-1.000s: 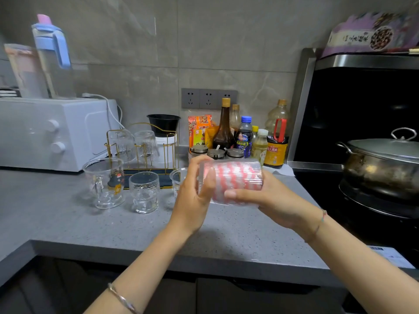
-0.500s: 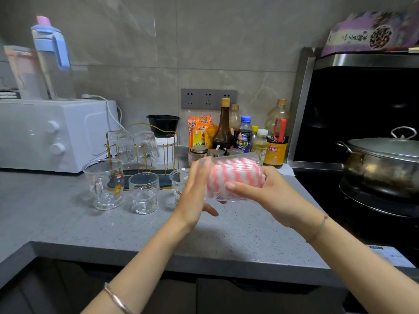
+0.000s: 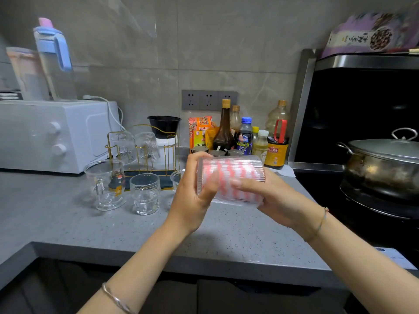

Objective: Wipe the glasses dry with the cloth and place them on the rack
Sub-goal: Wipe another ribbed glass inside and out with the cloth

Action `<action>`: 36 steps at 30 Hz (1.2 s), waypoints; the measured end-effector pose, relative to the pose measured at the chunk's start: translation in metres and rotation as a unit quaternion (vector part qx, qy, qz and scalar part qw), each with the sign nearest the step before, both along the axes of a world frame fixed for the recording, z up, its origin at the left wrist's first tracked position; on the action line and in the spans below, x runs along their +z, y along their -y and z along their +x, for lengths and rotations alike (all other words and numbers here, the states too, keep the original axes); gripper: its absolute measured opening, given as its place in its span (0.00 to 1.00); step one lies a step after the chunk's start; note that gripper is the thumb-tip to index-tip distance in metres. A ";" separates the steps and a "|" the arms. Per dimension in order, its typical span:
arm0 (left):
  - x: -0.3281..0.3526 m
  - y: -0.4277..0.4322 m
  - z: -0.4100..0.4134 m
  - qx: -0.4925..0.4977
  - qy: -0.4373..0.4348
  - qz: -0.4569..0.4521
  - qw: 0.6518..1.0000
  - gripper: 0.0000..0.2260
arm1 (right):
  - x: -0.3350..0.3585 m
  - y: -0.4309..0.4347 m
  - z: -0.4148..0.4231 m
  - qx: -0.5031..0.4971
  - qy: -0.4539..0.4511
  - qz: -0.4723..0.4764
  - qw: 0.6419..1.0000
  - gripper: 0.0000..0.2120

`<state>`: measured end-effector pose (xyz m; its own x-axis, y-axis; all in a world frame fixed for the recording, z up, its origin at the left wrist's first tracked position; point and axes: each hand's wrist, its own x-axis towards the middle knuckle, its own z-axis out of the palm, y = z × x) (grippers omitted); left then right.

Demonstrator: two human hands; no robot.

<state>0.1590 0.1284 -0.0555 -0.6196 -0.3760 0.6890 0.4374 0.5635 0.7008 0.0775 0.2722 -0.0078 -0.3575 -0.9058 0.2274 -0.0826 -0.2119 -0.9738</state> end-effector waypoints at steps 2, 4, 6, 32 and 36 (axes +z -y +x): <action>0.001 0.001 0.002 -0.003 -0.016 -0.042 0.999 0.28 | 0.002 -0.001 -0.001 0.011 0.012 0.005 1.000 0.16; -0.001 0.003 0.002 -0.011 -0.020 -0.057 0.998 0.27 | 0.002 -0.001 0.000 0.003 0.000 0.007 1.000 0.13; -0.004 0.006 0.002 -0.018 -0.011 -0.056 0.998 0.27 | 0.001 0.001 0.001 -0.022 -0.008 0.001 1.000 0.11; -0.005 -0.001 0.000 -0.039 0.015 -0.012 0.999 0.29 | -0.004 -0.002 -0.009 0.004 -0.005 -0.009 1.000 0.11; -0.005 0.000 0.002 -0.047 0.027 -0.024 0.998 0.27 | -0.007 0.000 -0.014 -0.053 0.002 -0.002 0.999 0.19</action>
